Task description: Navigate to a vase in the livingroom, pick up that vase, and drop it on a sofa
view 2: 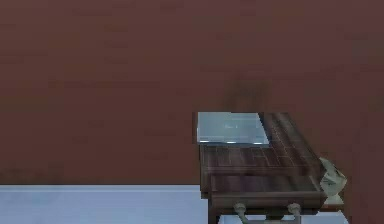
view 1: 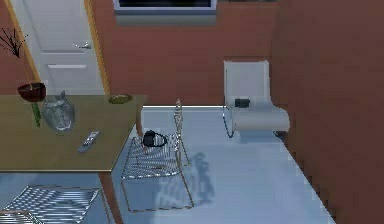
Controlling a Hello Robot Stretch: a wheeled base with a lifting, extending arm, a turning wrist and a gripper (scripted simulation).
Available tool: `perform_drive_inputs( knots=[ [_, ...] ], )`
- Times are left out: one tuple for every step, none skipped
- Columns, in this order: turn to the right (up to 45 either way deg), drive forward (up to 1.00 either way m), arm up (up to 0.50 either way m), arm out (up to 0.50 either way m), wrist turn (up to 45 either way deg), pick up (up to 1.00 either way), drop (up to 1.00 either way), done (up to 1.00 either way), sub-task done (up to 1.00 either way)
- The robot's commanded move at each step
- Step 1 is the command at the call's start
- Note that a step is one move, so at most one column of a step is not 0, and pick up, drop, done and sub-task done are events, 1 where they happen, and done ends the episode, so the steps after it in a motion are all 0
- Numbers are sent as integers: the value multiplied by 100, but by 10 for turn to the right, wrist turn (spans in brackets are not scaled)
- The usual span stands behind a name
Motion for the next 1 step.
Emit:
perform_drive_inputs(
  knots=[
    [-60,0,0,0,0,0,0,0,0]
  ],
)
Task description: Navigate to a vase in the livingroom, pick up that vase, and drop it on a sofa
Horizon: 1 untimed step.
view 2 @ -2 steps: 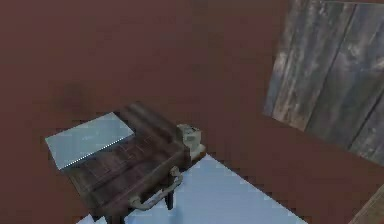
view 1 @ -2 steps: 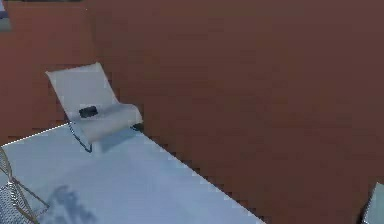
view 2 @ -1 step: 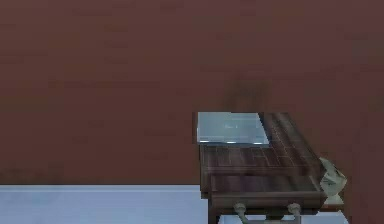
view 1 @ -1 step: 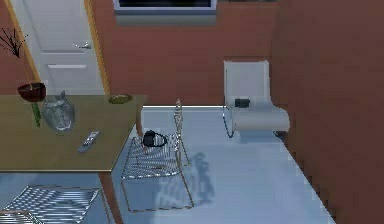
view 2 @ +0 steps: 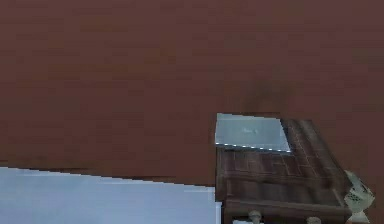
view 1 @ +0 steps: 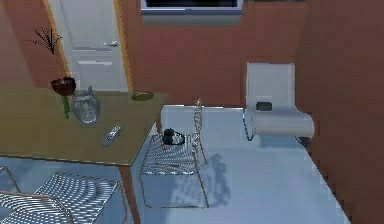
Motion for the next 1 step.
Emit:
perform_drive_inputs(
  knots=[
    [0,70,0,0,0,0,0,0,0]
  ],
)
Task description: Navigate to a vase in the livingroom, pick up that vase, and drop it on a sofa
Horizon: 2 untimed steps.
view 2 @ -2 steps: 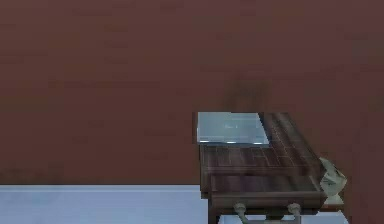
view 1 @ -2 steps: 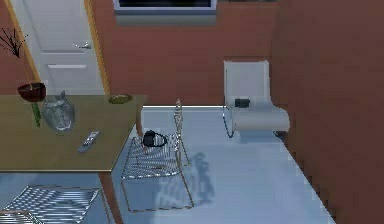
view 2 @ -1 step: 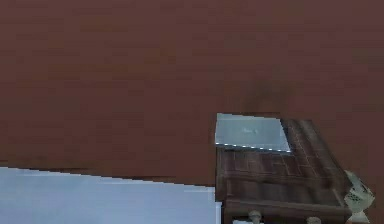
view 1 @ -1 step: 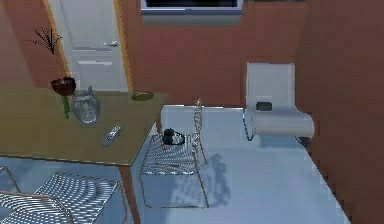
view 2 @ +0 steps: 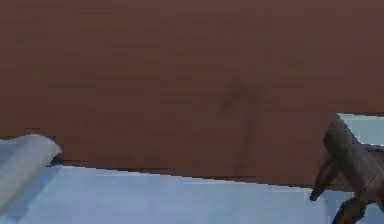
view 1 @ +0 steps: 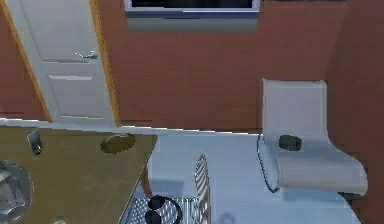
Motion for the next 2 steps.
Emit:
perform_drive_inputs(
  knots=[
    [-450,0,0,0,0,0,0,0,0],
    [-450,0,0,0,0,0,0,0,0]
  ],
)
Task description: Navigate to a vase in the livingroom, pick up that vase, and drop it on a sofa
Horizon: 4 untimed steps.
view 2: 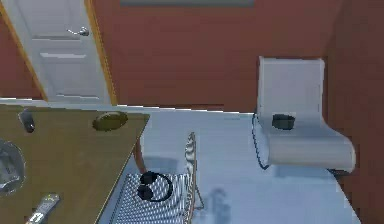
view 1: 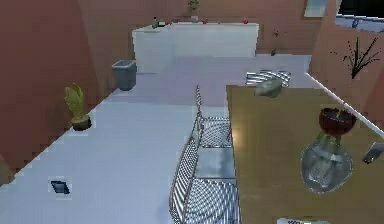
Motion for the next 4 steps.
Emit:
perform_drive_inputs(
  knots=[
    [-450,0,0,0,0,0,0,0,0],
    [0,0,50,0,0,0,0,0,0],
    [0,0,34,0,0,0,0,0,0],
    [0,0,0,50,0,0,0,0,0]
  ],
)
